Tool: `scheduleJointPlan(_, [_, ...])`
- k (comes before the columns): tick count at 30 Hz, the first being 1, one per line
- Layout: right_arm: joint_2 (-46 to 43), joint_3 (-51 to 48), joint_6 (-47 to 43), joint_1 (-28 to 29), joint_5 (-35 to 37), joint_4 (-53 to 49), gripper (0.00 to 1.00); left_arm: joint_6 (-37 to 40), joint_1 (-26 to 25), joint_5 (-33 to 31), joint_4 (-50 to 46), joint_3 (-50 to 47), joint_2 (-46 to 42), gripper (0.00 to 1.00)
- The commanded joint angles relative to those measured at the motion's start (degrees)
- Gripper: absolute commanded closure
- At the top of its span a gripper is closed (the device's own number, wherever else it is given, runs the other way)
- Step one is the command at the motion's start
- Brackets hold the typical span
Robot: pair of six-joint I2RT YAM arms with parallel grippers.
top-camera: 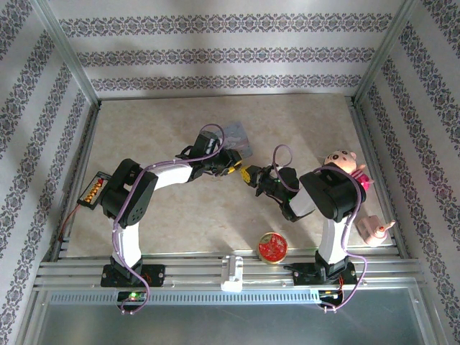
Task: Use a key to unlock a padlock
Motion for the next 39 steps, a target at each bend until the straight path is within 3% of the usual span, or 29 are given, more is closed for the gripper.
scheduleJointPlan(1, [1.25, 2.08, 9.41, 0.49, 8.56, -0.23, 1.0, -2.19, -1.39, 10.4, 7.43, -0.57, -3.16, 1.0])
scheduleJointPlan(5, [2.27, 6.81, 14.14, 2.21, 9.47, -0.23, 1.0, -2.58, -1.39, 11.01, 9.56, -0.55, -2.77, 1.0])
scheduleJointPlan(9, [1.86, 9.0, 17.96, 4.41, 15.95, -0.23, 1.0, -3.15, -1.29, 11.15, 10.54, -0.85, -2.37, 1.0])
scheduleJointPlan(15, [1.05, 9.09, 16.12, 4.14, 18.62, -0.23, 1.0, -3.09, -0.79, 10.36, 8.95, -1.36, -2.2, 1.0])
scheduleJointPlan(18, [1.18, 9.18, 12.95, 4.05, 16.6, -0.27, 1.0, -3.12, -0.35, 9.69, 7.83, -1.42, -1.94, 1.0])
scheduleJointPlan(22, [0.89, 7.19, 7.97, 3.7, 15.46, -0.32, 0.8, -2.41, -0.05, 7.91, 3.0, -0.98, -1.28, 1.0])
scheduleJointPlan(25, [-0.31, 4.94, 3.91, 3.11, 14.82, -0.31, 0.71, -0.91, 0.11, 6.51, -2.49, -0.2, -0.79, 1.0])
scheduleJointPlan(35, [-3.61, -2.2, -8.26, 2.47, 13.16, -3.58, 0.67, 4.3, 0.09, 1.92, -16.58, 3.0, -0.24, 0.99])
scheduleJointPlan(39, [-7.6, -4.15, -16.28, 2.65, 13.22, -11.58, 0.66, 8.17, 0.09, 0.07, -23.97, 5.14, 0.5, 0.96])
